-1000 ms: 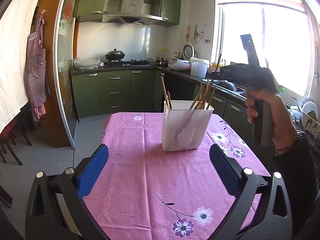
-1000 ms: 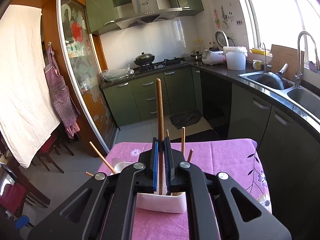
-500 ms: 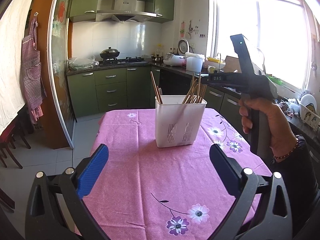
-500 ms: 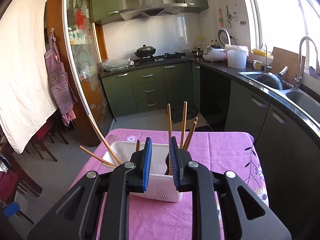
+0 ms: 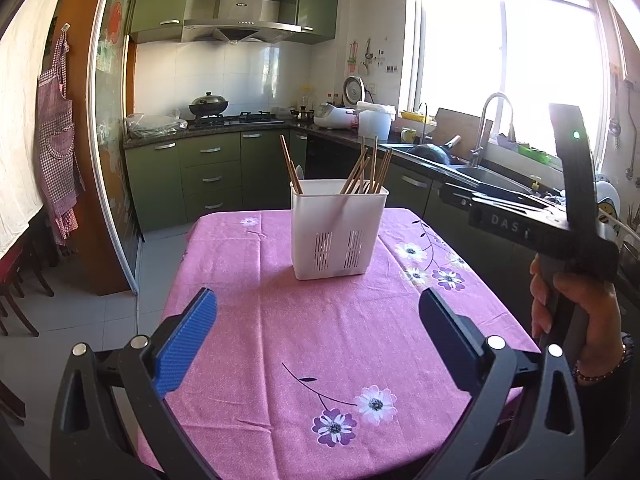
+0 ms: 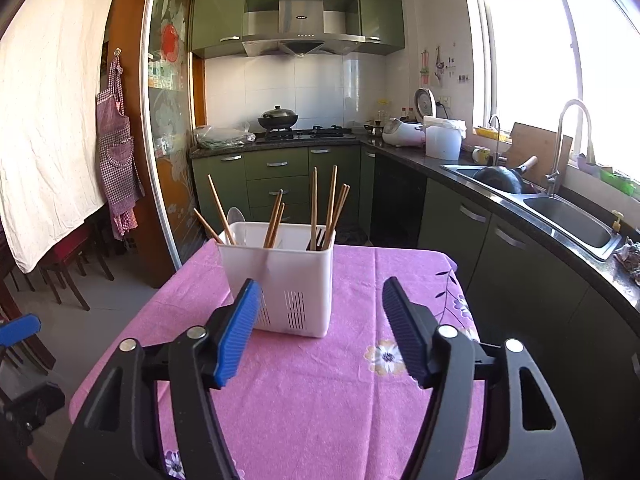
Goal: Organize utensils
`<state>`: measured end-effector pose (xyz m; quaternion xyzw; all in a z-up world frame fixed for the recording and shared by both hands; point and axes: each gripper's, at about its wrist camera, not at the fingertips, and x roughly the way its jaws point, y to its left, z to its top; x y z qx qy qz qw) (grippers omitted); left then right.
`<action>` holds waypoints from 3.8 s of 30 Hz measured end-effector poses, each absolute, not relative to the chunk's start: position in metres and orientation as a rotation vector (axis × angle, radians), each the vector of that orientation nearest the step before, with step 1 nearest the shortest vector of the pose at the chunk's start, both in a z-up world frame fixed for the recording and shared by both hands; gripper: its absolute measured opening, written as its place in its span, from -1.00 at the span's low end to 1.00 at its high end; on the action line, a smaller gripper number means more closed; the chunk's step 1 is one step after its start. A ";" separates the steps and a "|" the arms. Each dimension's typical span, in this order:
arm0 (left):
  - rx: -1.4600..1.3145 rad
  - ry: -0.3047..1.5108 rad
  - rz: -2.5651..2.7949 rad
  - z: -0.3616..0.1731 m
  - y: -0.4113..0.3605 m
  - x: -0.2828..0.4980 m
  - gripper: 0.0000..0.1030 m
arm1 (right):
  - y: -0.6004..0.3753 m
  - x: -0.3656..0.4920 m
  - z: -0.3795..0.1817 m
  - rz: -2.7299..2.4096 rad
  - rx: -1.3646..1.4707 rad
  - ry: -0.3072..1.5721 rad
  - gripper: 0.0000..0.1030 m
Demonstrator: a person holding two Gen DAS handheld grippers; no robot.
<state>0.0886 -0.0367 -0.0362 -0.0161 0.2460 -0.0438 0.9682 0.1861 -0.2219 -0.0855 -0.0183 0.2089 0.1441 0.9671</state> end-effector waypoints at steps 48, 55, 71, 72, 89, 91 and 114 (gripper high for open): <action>0.005 0.453 -0.076 -0.029 -0.052 0.033 0.87 | -0.267 0.040 -0.090 0.283 -0.054 0.340 0.91; 0.005 0.453 -0.075 -0.029 -0.052 0.033 0.87 | -0.267 0.040 -0.090 0.284 -0.053 0.340 0.91; 0.006 0.453 -0.075 -0.029 -0.052 0.033 0.87 | -0.262 0.040 -0.093 0.290 -0.052 0.345 0.91; 0.006 0.453 -0.075 -0.029 -0.052 0.032 0.87 | -0.262 0.040 -0.092 0.290 -0.051 0.344 0.91; 0.015 0.459 -0.054 -0.027 -0.048 0.034 0.87 | -0.262 0.041 -0.093 0.291 -0.050 0.347 0.91; 0.020 0.458 -0.049 -0.027 -0.048 0.034 0.87 | -0.262 0.041 -0.094 0.293 -0.050 0.347 0.91; 0.003 0.461 -0.059 -0.025 -0.049 0.035 0.87 | -0.261 0.043 -0.099 0.298 -0.053 0.355 0.91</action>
